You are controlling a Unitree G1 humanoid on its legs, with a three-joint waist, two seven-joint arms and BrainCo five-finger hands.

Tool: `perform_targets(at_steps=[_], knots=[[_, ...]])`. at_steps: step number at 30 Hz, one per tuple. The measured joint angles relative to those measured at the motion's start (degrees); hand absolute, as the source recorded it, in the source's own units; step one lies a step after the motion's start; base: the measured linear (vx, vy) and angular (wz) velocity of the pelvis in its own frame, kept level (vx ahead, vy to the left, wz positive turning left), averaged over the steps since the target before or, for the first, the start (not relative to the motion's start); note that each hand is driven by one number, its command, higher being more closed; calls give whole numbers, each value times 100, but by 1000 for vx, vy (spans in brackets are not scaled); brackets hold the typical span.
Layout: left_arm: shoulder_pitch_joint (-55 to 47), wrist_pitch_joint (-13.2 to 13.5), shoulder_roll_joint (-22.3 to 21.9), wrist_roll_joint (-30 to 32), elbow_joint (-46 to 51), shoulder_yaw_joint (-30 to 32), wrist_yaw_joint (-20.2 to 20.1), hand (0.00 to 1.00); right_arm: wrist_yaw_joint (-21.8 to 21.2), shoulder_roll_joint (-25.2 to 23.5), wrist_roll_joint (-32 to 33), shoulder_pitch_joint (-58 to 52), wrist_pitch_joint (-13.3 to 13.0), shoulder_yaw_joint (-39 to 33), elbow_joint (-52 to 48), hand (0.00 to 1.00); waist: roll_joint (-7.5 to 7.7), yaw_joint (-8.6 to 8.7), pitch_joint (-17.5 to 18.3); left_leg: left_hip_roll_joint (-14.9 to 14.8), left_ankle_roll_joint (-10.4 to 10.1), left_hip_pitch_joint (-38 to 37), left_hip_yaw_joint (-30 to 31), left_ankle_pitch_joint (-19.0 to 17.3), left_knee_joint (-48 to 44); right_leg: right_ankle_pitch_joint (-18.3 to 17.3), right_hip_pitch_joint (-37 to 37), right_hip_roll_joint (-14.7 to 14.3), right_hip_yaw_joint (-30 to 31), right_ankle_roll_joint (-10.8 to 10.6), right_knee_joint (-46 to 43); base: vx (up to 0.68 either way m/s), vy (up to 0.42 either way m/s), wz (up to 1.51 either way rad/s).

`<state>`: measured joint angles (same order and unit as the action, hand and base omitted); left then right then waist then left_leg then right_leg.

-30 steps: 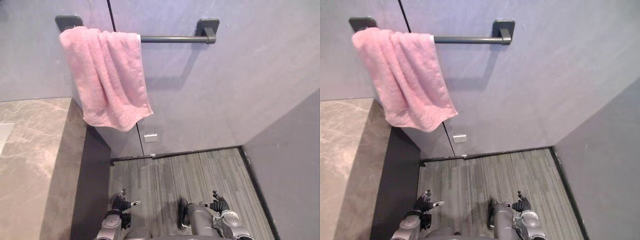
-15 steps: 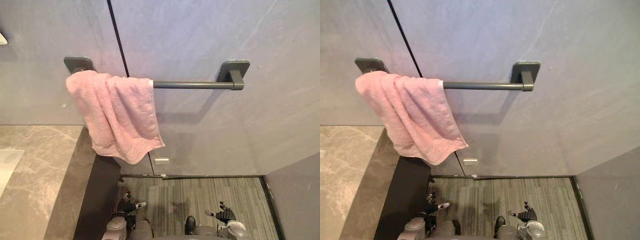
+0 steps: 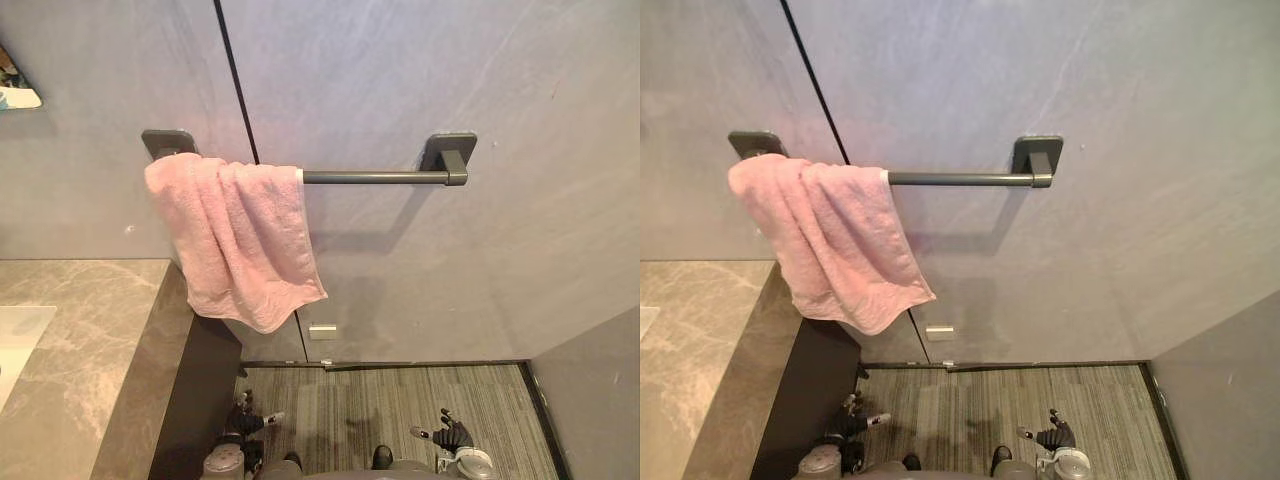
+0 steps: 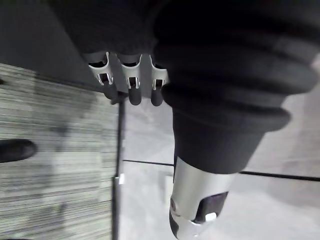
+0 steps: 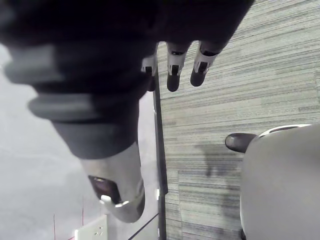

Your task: Organize washtable

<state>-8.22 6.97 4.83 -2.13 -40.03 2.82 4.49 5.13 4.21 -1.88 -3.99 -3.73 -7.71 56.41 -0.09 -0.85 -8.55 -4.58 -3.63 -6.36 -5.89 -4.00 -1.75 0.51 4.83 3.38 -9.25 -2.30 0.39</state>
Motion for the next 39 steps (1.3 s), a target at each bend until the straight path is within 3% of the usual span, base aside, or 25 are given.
perform_targets(at_steps=[5,14,26,39], knots=[[-456,129,-1,-340,1984,310,80,0,-8,99,-112,-44,-9,199,-291,0,-14,-7,88,84,41,8,198,66,168,2,8,54,-125,-17,67,7,8,13],[-492,288,-18,-624,3406,481,218,0,-15,78,-337,-22,0,431,-390,0,-7,-40,159,124,59,-33,436,77,185,0,206,77,-306,-20,121,16,7,12],[-422,526,93,-598,4774,647,458,0,-11,113,-439,-129,17,612,-381,0,9,-8,182,142,65,-36,584,218,331,-4,186,90,-417,-21,124,-50,-8,5],[-308,542,779,-438,4816,1143,581,0,-46,253,-550,-147,17,715,-341,0,-9,-12,294,144,65,-26,546,217,381,-1,177,77,-367,-20,173,-4,0,0]])
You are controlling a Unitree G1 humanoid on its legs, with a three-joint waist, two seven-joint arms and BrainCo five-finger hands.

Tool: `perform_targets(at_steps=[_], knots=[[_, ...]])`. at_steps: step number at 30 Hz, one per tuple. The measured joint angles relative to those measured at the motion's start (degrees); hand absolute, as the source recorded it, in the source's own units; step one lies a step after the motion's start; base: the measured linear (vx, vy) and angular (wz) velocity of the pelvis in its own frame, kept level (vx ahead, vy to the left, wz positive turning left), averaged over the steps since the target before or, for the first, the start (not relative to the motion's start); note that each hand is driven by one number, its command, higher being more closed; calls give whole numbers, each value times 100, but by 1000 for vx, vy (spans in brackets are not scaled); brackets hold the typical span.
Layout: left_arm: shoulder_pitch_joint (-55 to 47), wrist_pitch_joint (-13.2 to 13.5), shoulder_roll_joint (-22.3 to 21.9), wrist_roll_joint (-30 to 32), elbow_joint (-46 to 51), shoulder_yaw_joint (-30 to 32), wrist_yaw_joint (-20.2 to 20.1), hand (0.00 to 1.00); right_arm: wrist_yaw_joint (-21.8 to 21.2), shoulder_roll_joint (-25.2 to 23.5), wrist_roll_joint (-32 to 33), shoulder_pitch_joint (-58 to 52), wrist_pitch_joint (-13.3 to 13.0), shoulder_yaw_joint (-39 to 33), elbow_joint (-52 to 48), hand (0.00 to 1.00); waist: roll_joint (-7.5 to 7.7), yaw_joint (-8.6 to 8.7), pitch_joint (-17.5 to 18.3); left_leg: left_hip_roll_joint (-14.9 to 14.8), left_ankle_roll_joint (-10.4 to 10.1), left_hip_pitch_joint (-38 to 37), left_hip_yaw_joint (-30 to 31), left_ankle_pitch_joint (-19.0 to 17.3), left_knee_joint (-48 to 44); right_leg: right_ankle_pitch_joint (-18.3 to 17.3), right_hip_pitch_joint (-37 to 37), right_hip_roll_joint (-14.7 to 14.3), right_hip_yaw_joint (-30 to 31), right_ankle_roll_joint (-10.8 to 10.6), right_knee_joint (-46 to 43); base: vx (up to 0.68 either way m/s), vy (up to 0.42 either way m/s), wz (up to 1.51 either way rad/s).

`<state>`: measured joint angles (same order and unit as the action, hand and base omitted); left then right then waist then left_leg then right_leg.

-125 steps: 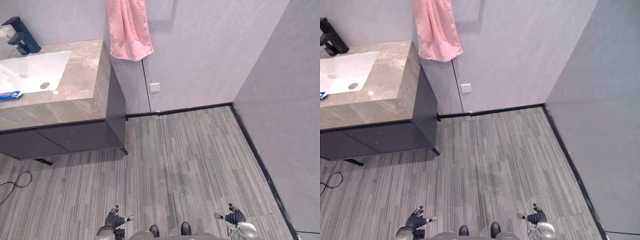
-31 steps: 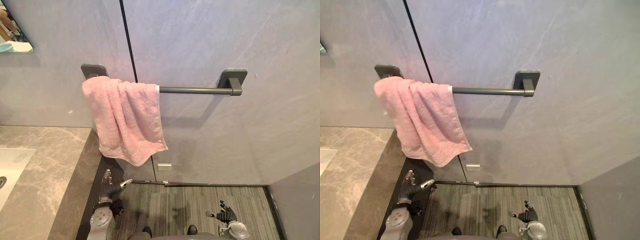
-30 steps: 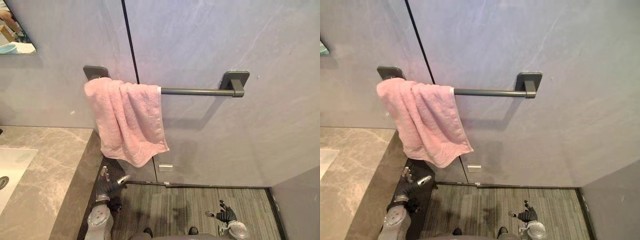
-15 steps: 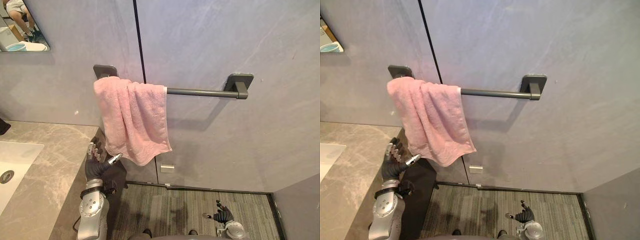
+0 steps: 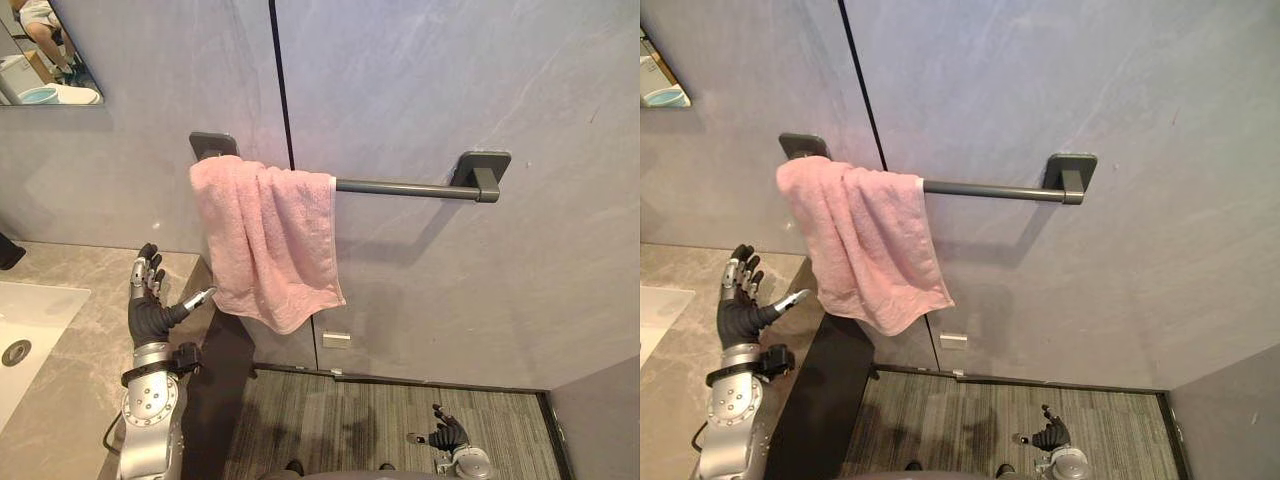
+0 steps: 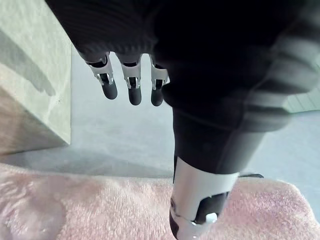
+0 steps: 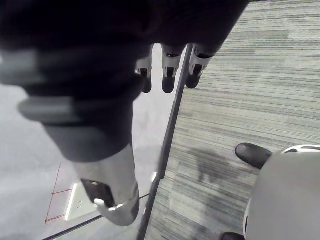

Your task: Organize washtable

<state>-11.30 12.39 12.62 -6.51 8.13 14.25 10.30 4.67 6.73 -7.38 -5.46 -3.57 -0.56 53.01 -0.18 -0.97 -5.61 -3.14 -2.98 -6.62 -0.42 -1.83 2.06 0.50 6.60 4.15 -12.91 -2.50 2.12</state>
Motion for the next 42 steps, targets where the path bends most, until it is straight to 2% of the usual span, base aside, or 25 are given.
perform_targets(at_steps=[6,18,24,28,34,35,38,42], knots=[[333,-19,459,-3,-522,45,-20,0,-121,74,-3,-2,4,114,6,0,-17,2,13,-2,0,-2,-60,0,16,4,-46,-4,71,5,-2,-36,2,-6],[859,-104,740,279,-1227,-84,-30,0,-225,121,-4,-3,14,115,7,0,50,19,54,8,5,-33,-163,-4,121,26,-98,-10,218,26,60,-5,4,-5],[922,-262,776,340,-1503,-306,-33,0,-233,121,-3,-27,16,115,5,0,56,30,57,9,10,-89,-302,-7,163,94,-110,-18,365,55,115,-40,5,-13],[921,-265,760,501,-1521,-603,-28,0,-233,120,-3,-80,26,114,5,0,78,39,69,7,10,-85,-352,-5,187,108,-162,-24,425,35,115,-45,-5,-8],[918,-265,562,504,-1545,-717,-25,0,-233,117,-5,-72,31,112,6,0,92,14,78,12,10,-87,-375,-4,199,116,-170,-26,453,27,125,-11,-3,-2],[908,-265,560,504,-1547,-757,-25,100,-233,114,-5,-66,31,112,8,0,94,13,79,13,10,-87,-375,-4,200,118,-169,-26,452,26,129,0,0,0],[909,-281,556,537,-1556,-815,-42,100,-233,112,-5,-52,31,112,14,0,97,23,81,18,11,-88,-377,-3,201,142,-155,-26,454,23,165,-22,-5,-1],[918,-307,478,737,-1619,-1257,-176,100,-233,91,-4,-48,31,112,14,0,117,72,93,24,12,-118,-421,-3,220,174,-134,-26,495,13,218,-36,-10,-5]])
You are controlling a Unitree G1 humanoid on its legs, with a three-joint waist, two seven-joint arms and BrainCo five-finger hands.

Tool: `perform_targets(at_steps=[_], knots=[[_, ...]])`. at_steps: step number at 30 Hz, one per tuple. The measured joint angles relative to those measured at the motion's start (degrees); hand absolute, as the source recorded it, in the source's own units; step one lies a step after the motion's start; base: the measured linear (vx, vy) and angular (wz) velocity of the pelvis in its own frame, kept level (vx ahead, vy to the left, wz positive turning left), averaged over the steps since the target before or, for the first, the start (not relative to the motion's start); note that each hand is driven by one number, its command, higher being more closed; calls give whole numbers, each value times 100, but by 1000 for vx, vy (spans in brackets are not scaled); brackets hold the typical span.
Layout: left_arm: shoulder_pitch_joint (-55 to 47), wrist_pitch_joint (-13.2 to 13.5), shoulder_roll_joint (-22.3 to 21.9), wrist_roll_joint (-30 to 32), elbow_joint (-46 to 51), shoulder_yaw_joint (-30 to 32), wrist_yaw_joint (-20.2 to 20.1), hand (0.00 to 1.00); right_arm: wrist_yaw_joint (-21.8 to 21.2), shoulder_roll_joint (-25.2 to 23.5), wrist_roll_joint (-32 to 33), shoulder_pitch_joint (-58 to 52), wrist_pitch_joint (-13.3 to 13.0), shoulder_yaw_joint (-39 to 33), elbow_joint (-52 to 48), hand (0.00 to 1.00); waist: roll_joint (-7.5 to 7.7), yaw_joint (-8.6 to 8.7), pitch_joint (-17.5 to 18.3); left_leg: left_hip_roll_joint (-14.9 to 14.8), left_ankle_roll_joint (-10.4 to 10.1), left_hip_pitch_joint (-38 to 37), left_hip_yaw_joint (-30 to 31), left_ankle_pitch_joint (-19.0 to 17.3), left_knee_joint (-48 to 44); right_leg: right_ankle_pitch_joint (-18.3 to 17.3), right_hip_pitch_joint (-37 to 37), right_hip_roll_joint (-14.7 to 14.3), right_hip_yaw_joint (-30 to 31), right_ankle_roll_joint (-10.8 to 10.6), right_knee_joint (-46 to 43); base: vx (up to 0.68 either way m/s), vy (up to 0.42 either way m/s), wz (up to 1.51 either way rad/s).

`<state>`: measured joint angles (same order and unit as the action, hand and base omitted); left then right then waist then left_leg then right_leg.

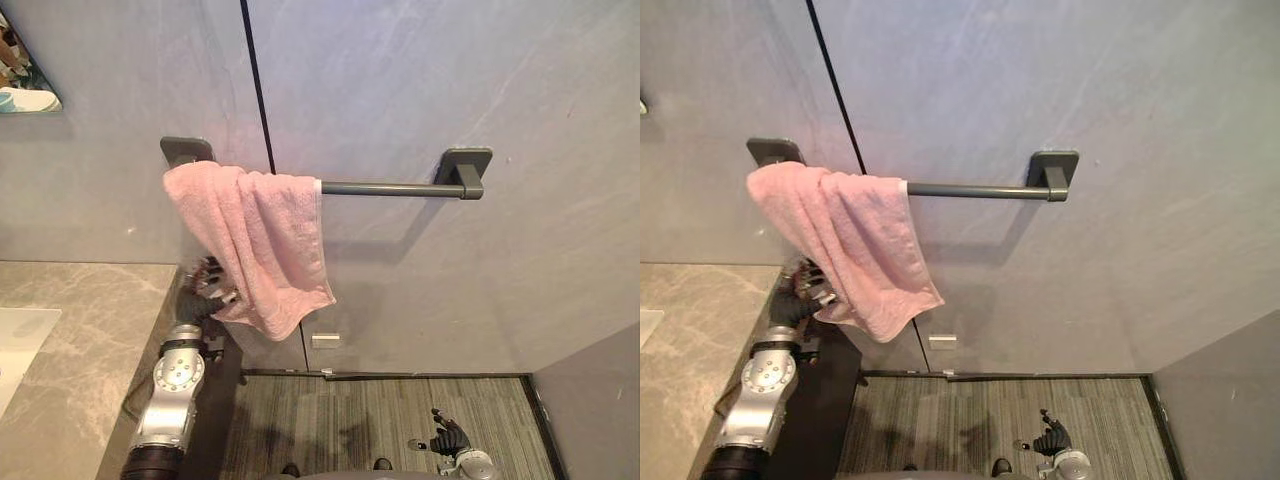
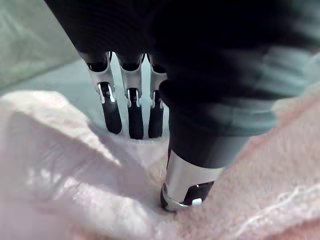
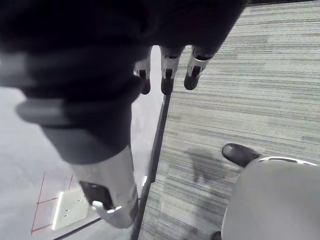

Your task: Organize washtable

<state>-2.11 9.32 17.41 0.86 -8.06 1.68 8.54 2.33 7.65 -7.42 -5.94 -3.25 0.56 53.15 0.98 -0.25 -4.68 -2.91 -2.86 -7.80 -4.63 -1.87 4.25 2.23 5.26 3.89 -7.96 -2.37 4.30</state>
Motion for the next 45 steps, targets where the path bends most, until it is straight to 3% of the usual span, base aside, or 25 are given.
perform_targets(at_steps=[4,14,21,30,37,45], knots=[[33,-2,-75,-2,-120,3,1,100,1,1,1,-14,0,0,1,0,15,122,9,0,0,-30,-22,0,29,3,8,-1,16,-2,12,-23,-11,-2],[84,-2,-75,-21,-120,68,25,100,16,1,17,26,-4,-1,-151,0,19,130,8,4,2,-87,-42,1,93,31,79,-3,20,-6,105,-7,-4,0],[82,2,-173,-29,30,105,37,100,11,30,83,-17,-102,317,-2200,0,23,225,4,-1,2,-69,-57,1,73,38,49,-3,39,-12,94,-47,-24,-2],[49,64,-557,-33,883,0,40,100,-253,108,152,276,-451,1281,-4140,0,8,105,-28,-28,35,22,-168,-116,-130,31,-51,-18,242,-20,36,-27,-20,-11],[-70,227,-656,-251,1326,-45,35,100,-600,267,518,856,-582,2021,-4728,0,1,81,-46,-10,48,-15,-174,-128,-125,0,-54,4,260,-56,-41,-38,-12,0],[-187,241,-839,-301,1334,-157,29,100,-609,298,762,1317,-651,2256,-4808,0,-18,-13,-64,-4,49,-7,-122,-128,-106,-65,-55,20,213,-95,-126,-38,-19,4]])
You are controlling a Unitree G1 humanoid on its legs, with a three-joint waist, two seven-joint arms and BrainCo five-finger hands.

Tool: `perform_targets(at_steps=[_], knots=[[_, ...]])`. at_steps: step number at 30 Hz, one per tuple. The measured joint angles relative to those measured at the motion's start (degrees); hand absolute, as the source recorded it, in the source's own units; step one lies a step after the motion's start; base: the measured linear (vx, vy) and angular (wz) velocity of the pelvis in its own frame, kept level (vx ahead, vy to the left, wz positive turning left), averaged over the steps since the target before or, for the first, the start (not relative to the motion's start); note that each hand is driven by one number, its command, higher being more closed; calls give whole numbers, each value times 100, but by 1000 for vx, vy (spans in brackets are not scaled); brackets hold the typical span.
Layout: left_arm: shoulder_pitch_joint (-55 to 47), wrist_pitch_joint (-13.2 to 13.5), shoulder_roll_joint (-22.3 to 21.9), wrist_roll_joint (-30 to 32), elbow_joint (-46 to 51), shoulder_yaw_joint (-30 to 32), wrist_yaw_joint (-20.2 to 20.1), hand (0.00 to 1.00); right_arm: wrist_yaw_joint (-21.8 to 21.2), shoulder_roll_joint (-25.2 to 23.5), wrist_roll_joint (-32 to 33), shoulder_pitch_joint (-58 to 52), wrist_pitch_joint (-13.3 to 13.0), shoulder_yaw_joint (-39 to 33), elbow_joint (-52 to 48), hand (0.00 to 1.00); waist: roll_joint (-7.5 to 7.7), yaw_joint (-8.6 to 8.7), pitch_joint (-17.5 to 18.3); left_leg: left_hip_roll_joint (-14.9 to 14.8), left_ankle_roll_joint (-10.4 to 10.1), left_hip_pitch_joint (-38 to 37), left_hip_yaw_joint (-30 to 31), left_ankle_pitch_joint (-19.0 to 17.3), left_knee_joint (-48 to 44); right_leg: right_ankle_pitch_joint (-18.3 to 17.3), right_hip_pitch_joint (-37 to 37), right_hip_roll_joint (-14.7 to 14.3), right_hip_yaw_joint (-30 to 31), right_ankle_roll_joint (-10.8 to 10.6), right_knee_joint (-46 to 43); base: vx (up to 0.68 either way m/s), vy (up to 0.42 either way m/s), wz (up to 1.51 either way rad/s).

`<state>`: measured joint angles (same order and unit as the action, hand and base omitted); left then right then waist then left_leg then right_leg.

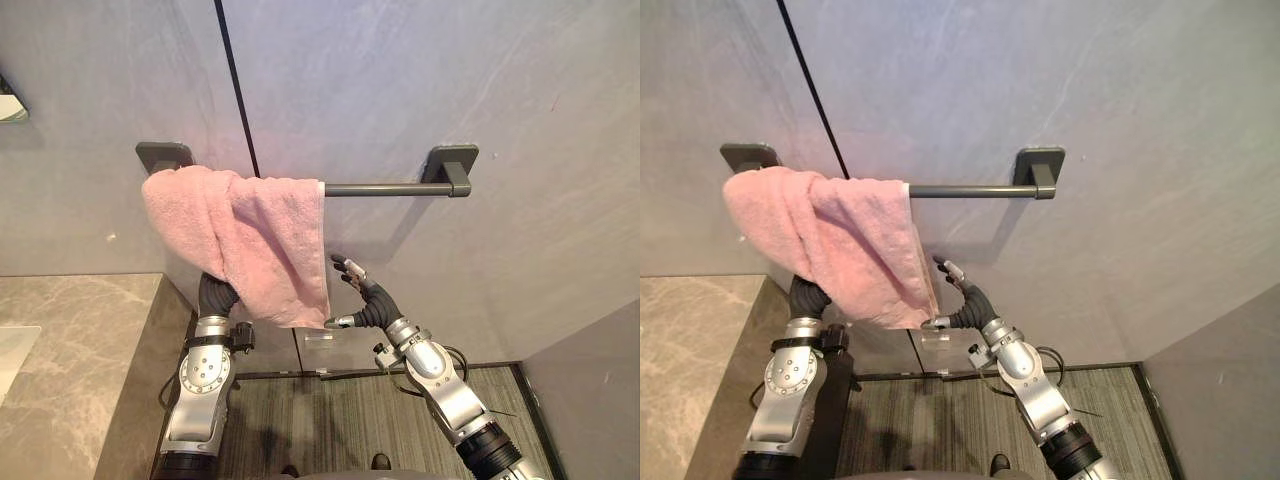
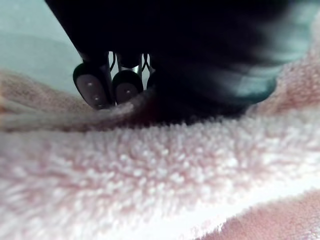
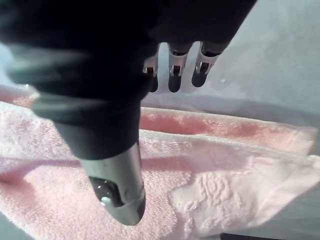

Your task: Organize washtable

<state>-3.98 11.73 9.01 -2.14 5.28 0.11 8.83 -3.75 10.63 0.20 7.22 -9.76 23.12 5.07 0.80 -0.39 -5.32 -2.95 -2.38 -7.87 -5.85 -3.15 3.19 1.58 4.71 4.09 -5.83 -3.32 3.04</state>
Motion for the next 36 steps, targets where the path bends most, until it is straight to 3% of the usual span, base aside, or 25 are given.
perform_targets(at_steps=[17,18,36], knots=[[-407,34,-196,-338,216,10,-122,100,241,-19,263,660,-2,-41,0,0,26,-53,-11,3,0,12,184,9,56,-108,18,16,-138,-3,-107,-30,-19,5],[-409,34,-196,-357,215,9,-122,100,241,-20,264,672,-2,-41,0,100,27,-53,-11,3,1,12,192,13,65,-111,17,16,-146,-4,-107,-30,-23,6],[-569,36,-201,-450,96,7,-260,100,255,-124,372,1109,-4,-59,3,100,36,-66,-14,0,-1,3,250,17,68,-118,13,16,-183,-4,-106,-22,-14,1]])
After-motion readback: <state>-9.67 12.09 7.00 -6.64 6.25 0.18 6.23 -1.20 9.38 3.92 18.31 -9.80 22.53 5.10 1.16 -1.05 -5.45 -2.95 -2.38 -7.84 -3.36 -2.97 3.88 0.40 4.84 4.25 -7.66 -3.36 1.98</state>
